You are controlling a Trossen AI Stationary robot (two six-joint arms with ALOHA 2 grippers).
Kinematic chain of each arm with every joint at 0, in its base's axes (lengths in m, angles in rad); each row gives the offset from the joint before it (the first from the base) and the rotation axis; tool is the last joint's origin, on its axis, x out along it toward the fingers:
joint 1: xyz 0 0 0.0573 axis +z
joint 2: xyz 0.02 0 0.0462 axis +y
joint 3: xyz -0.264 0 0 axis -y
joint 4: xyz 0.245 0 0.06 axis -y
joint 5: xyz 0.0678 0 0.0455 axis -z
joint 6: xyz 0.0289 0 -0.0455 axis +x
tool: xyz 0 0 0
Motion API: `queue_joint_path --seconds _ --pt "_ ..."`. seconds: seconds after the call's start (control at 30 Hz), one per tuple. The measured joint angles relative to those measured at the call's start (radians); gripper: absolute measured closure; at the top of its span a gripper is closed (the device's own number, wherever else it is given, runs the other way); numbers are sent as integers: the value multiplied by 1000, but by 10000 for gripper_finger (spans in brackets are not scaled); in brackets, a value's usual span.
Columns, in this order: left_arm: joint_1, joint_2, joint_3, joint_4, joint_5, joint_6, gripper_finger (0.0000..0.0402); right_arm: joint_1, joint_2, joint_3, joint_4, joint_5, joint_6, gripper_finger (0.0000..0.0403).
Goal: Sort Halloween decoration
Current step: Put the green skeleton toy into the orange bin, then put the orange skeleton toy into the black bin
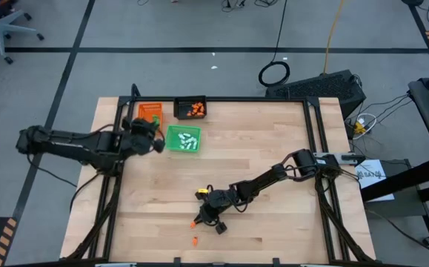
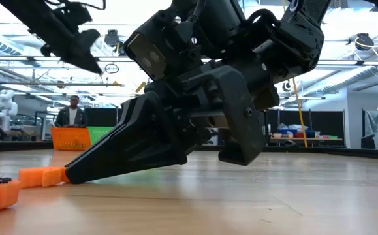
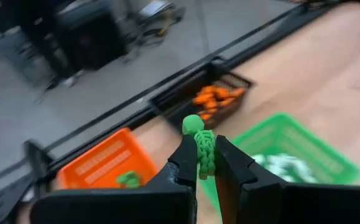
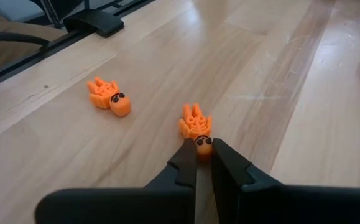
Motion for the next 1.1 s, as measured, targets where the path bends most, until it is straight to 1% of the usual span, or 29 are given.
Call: queue_joint_path --seconds 0.27,0.4,0.47,0.57,0.63,0.7,0.93,1.1 --pt "304 21 0 -27 126 7 379 6 0 0 -1 5 16 394" --pt "412 63 0 -27 216 33 379 6 0 0 -2 5 17 394" --pt "445 97 0 -27 241 55 379 6 0 0 -2 5 17 394" --pt "491 157 0 -25 247 59 379 7 0 0 -2 5 18 394" --pt "522 201 0 -26 282 64 376 7 0 0 -2 5 18 394" --pt "554 238 0 -23 316 71 365 7 0 0 -2 5 18 394" --pt "637 338 0 6 315 78 306 7 0 0 -2 5 18 394" --pt "650 361 0 9 326 93 289 7 0 0 -2 5 18 394"
